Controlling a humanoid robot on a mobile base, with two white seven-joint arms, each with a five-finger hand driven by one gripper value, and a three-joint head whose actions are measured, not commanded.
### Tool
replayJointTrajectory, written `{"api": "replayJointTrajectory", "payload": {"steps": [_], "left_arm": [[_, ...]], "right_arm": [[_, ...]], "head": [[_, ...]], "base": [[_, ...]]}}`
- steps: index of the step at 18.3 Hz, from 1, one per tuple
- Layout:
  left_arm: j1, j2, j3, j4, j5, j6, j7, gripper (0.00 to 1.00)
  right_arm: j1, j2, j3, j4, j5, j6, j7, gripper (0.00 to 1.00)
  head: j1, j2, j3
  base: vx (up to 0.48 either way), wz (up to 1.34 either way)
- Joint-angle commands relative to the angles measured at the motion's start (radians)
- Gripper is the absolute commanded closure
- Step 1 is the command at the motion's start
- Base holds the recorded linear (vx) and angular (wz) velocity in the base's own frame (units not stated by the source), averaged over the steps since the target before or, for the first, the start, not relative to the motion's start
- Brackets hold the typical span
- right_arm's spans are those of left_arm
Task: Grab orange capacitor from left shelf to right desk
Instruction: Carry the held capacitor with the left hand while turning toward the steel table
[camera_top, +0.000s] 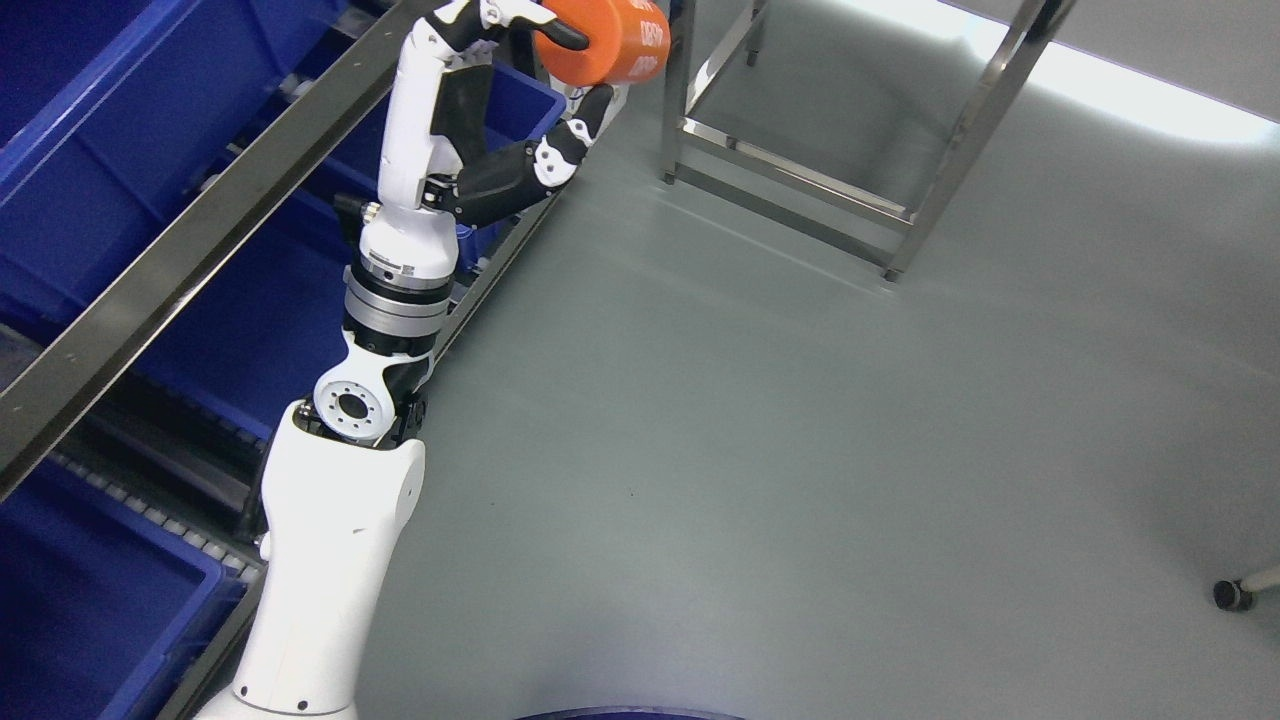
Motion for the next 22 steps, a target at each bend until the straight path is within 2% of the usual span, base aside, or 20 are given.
{"api": "replayJointTrajectory", "payload": {"steps": [1, 7, 18, 22], "left_arm": [[-0.002, 0.017, -0.172, 0.018, 0.006, 0.197, -0.002, 0.97], [-0.094, 0.017, -0.267, 0.029, 0.012, 0.386, -0.002, 0.97], [-0.166, 0.017, -0.301, 0.030, 0.055, 0.461, -0.002, 0.97], [-0.247, 0.017, -0.307, 0.092, 0.053, 0.476, -0.002, 0.97]], "right_arm": [[-0.001, -0.017, -0.011, -0.034, 0.000, 0.000, -0.001, 0.00], [-0.001, -0.017, -0.011, -0.034, 0.000, 0.000, -0.001, 0.00], [-0.001, -0.017, -0.011, -0.034, 0.000, 0.000, -0.001, 0.00], [-0.001, -0.017, -0.011, -0.034, 0.000, 0.000, -0.001, 0.00]], "head": [[0.0000, 0.000, 0.000], [0.0000, 0.000, 0.000], [0.0000, 0.000, 0.000], [0.0000, 0.000, 0.000]], "base": [[0.063, -0.43], [0.058, -0.35], [0.154, -0.19], [0.296, -0.02]]}}
